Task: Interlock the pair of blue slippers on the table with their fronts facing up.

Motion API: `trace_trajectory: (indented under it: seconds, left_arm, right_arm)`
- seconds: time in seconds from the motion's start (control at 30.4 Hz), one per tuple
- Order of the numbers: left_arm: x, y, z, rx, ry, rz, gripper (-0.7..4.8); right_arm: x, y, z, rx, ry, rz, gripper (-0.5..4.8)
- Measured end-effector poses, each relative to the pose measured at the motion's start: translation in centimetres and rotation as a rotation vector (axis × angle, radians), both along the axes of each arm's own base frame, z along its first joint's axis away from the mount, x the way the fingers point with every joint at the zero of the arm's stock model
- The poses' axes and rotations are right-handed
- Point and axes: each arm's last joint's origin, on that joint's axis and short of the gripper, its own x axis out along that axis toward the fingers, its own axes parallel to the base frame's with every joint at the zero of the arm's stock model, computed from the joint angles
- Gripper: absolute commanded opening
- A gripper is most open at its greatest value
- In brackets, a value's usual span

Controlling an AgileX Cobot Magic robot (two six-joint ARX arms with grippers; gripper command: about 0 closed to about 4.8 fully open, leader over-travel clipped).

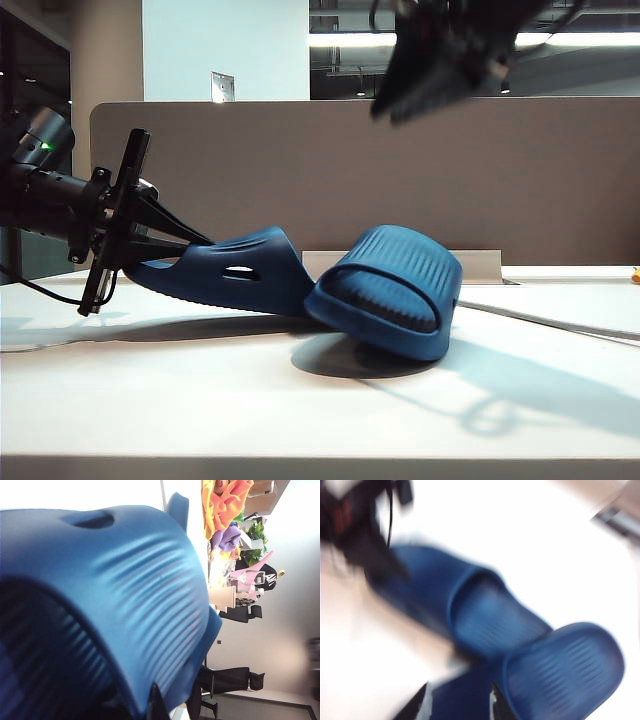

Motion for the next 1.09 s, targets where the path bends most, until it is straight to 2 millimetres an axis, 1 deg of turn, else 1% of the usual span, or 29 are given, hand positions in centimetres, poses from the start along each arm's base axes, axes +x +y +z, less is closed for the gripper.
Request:
trace_trajectory:
  seconds: [0.07,0.13,0.2,0.3,0.36,0.43,0.46,0.49,0.53,0.56,0.59,0.66,0.86,0.95,1.09]
  left_arm:
    - [0.0,0.0,0.0,0.001,-0.003,0.0,-0.06]
    - [0.0,0.0,0.0,0.002,-0.007,-0.002,-0.06]
    - [0.0,0.0,0.0,0.004,-0.013,-0.004,-0.06]
    - [0.0,0.0,0.0,0.005,-0.017,-0.005,-0.06]
    - [0.0,0.0,0.0,0.005,-0.017,-0.004,-0.06]
    - [0.0,0.0,0.0,0.005,-0.018,-0.004,-0.06]
    - [0.0,0.0,0.0,0.006,-0.019,-0.005,-0.06]
    - [0.0,0.0,0.0,0.006,-0.02,-0.005,-0.06]
    - [0.0,0.0,0.0,0.006,-0.02,-0.005,-0.06]
    - [0.0,0.0,0.0,0.006,-0.021,-0.005,-0.06]
    - [0.0,0.0,0.0,0.006,-0.022,-0.006,-0.06]
    - [0.0,0.0,0.0,0.006,-0.023,-0.006,-0.06]
    - [0.0,0.0,0.0,0.006,-0.025,-0.007,-0.06]
    - [0.0,0.0,0.0,0.005,-0.024,-0.008,-0.06]
    - [0.0,0.0,0.0,0.006,-0.027,-0.009,-0.06]
  right_arm:
    - [-0.8,-0.6,1.8,0.112,0.006,-0.121,1.49]
    - [-1.4,-1.1,3.0,0.206,0.031,-0.227,1.51]
    - [-2.3,-1.8,3.9,0.329,0.085,-0.368,1.75]
    - [-3.6,-2.7,3.8,0.498,0.164,-0.514,1.8]
    - [-4.3,-3.1,2.9,0.579,0.23,-0.575,1.8]
    - [-4.9,-3.4,1.2,0.644,0.289,-0.614,1.81]
    - [-5.3,-3.7,0.0,0.667,0.332,-0.641,1.82]
    - [-5.7,-3.9,-1.0,0.683,0.365,-0.661,1.91]
    - [-6.2,-4.0,-2.2,0.704,0.406,-0.682,2.24]
    - [-6.4,-4.1,-3.0,0.717,0.436,-0.694,2.5]
    - [-6.7,-4.0,-3.8,0.752,0.46,-0.696,2.68]
    - [-7.5,-3.6,-5.0,0.829,0.508,-0.682,2.75]
    - [-9.4,-1.3,-7.1,0.999,0.616,-0.596,2.74]
    - [-10.4,-0.1,-7.6,1.025,0.637,-0.613,2.74]
    - [-11.1,0.9,-8.1,1.08,0.601,-0.665,2.74]
